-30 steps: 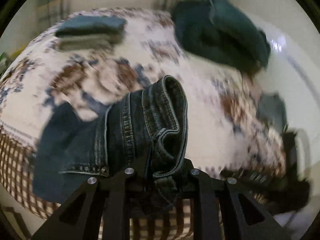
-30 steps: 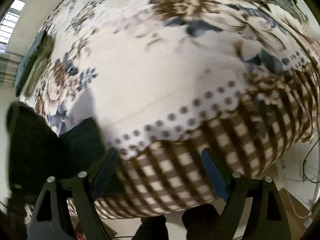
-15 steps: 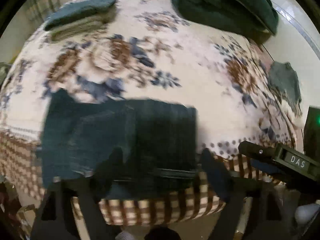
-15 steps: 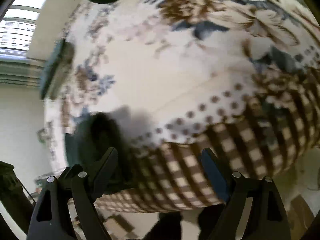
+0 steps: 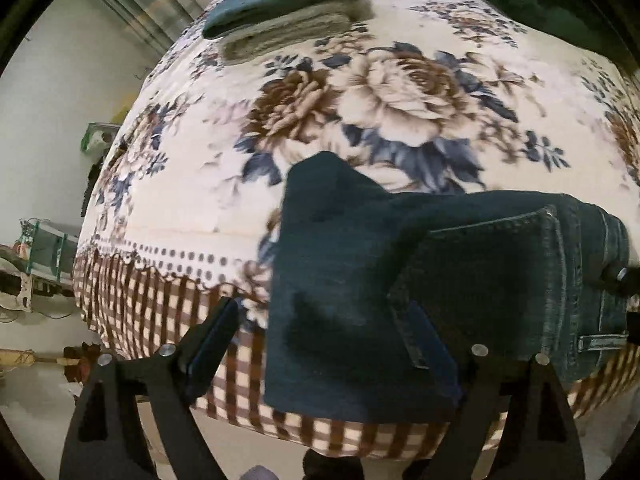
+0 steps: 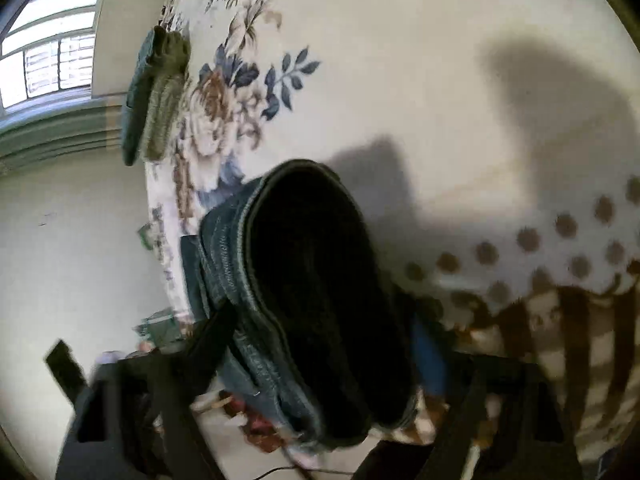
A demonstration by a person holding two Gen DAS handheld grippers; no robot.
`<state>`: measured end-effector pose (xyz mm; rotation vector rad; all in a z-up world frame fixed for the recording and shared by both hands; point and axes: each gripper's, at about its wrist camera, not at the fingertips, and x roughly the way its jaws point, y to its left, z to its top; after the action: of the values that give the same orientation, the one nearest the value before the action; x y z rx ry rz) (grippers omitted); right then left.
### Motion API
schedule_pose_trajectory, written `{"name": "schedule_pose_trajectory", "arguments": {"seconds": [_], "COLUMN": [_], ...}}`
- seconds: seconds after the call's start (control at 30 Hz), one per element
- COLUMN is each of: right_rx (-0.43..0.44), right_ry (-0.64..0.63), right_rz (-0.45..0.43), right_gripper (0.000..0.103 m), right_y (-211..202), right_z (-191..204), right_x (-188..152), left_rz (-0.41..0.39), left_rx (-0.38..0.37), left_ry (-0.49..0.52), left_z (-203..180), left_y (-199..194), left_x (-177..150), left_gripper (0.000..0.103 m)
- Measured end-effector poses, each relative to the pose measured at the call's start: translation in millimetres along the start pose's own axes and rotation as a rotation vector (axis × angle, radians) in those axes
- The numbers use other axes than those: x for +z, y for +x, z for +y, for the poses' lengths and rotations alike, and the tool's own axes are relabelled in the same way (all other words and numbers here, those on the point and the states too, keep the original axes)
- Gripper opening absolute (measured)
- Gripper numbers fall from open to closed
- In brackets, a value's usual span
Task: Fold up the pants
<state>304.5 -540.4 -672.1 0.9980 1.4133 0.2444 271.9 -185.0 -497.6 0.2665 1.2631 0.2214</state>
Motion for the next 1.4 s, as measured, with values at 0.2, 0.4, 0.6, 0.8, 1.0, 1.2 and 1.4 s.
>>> {"name": "schedule_pose_trajectory", "arguments": {"seconds": [0.2, 0.4, 0.6, 0.8, 1.0, 1.2, 1.4], "right_rx": [-0.07, -0.131, -0.22, -0.06, -0.005, -0.147, -0.09], "right_ry": [-0.061, -0.017, 0.001, 0.104, 0.073, 0.123, 0.201], "right_rz": [-0.09, -0.122, -0.001, -0.04, -0.001, -0.03, -0.088], "right_gripper": [0.017, 0.016, 0.047, 0.07, 0.013, 0.018, 0.062], "right_y": [-16, -57, -41, -55, -27, -27, -68], "right_z": [26, 15, -14, -32, -24, -32, -37], "right_x": [-14, -9, 5, -2, 9, 18, -21], "left_rz": [0.008, 0.042, 0.112, 0.159, 0.233, 0.256, 0.225], "left_rx": [0.012, -0.045, -0.158, -0.287, -0.471, -0.509, -0.532], "left_ry": [-0.005, -0.055, -0.154, -0.243, -0.295, -0.314, -0.295], "left_z": [8, 19, 41, 66, 67, 68, 76], "left_y": [2, 11, 44, 80, 112, 118, 90], "left_x": [-1, -7, -4, 10, 17, 11, -7], "left_gripper": [0.086, 0.086, 0.086, 0.086, 0.086, 0.093, 0.092]}}
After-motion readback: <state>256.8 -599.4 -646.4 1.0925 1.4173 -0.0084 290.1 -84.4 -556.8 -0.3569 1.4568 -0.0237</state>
